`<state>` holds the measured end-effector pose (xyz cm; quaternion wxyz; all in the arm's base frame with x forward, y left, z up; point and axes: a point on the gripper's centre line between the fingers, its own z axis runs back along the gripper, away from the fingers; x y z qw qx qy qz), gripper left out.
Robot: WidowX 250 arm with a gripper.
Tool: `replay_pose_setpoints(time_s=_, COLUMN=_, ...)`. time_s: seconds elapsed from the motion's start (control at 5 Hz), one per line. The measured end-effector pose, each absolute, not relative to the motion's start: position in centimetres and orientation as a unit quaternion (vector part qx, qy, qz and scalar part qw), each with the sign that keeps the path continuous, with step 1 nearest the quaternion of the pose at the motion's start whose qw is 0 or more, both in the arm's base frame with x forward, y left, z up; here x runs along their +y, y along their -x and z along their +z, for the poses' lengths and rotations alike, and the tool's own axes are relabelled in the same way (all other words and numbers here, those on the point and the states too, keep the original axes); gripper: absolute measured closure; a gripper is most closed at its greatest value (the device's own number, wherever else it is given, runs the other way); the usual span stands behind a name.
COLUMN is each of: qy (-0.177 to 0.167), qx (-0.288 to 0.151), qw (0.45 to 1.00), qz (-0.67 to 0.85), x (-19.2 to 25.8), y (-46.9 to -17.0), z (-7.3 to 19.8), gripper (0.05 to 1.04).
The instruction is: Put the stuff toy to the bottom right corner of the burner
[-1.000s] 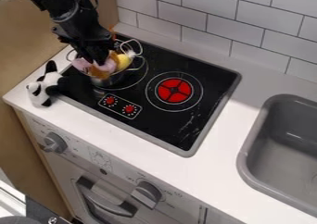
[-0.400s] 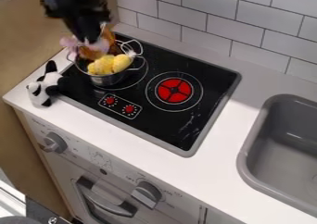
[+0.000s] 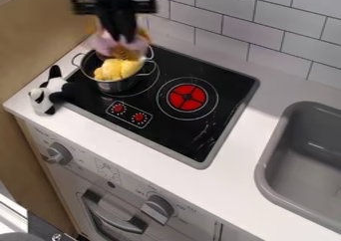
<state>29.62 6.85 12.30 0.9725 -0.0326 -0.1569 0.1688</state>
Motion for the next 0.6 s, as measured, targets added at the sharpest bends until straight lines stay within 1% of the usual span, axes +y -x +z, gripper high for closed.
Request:
replay_pose_setpoints(time_s=0.2, qy=0.027, qx=-0.165, qw=0.967, qz=0.194, x=3.3, y=-29.9, z=10.8, gripper=0.988)
replay_pose_setpoints(time_s=0.4, qy=0.021, qx=-0.191, qw=0.958, qz=0.212, x=0.3, y=-30.1, z=9.4, gripper=0.988)
replay_pose_setpoints(time_s=0.6, qy=0.020, qx=-0.193, qw=0.957, qz=0.214, x=-1.3, y=-29.7, z=8.0, gripper=0.988)
